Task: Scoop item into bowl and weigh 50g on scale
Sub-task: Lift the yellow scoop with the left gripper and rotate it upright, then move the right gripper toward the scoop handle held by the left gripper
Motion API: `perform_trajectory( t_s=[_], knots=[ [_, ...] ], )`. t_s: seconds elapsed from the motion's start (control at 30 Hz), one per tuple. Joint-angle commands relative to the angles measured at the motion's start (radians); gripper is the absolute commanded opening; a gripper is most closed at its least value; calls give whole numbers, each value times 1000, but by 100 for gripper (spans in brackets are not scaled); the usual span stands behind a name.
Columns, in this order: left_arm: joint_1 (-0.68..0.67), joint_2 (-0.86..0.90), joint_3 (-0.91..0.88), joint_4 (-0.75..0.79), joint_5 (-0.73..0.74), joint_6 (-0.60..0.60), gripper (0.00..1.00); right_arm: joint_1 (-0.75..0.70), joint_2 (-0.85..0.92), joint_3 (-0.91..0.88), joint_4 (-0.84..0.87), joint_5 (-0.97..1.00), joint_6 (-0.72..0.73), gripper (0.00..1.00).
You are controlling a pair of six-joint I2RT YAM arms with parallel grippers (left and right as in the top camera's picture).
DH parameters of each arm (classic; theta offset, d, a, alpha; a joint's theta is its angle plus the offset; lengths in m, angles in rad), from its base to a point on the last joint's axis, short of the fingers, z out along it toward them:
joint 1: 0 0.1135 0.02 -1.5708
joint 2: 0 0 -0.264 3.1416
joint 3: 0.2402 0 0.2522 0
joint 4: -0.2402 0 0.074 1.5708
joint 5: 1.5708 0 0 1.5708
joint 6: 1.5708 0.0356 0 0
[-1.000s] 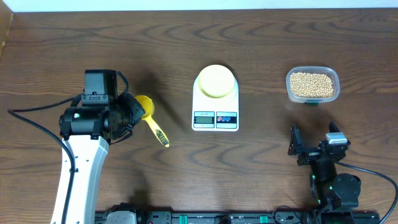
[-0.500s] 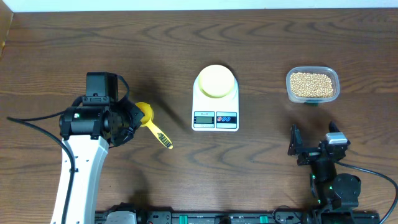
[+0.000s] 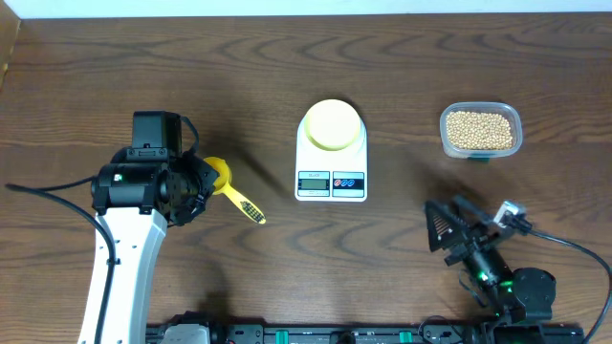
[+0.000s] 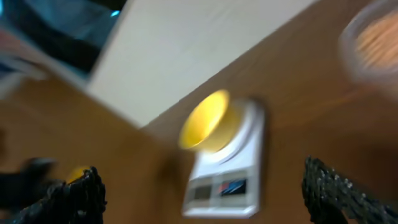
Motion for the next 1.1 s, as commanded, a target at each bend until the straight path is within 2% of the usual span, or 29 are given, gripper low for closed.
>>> perform_trajectory(
  t_s=[0.0,0.23,0.37,0.6,0.8,1.07],
  knots=[
    [6,-2,-7,-4,-24,-26,7,1,-5,-4,-2,-181,194,99],
    [6,-2,-7,-23,-24,-26,7,1,-5,-4,-3,-178,191,99],
    [6,-1,-11,-28,-24,-26,7,1,-5,-4,-2,-135,84,99],
    [5,0,-11,-29,-24,-26,7,1,21,33,-58,-120,88,99],
    [5,0,-11,-29,-24,-26,7,1,155,159,-192,-121,67,99],
    [5,0,-11,-30,-24,-26,7,13,463,414,-381,-132,-65,99]
  ],
)
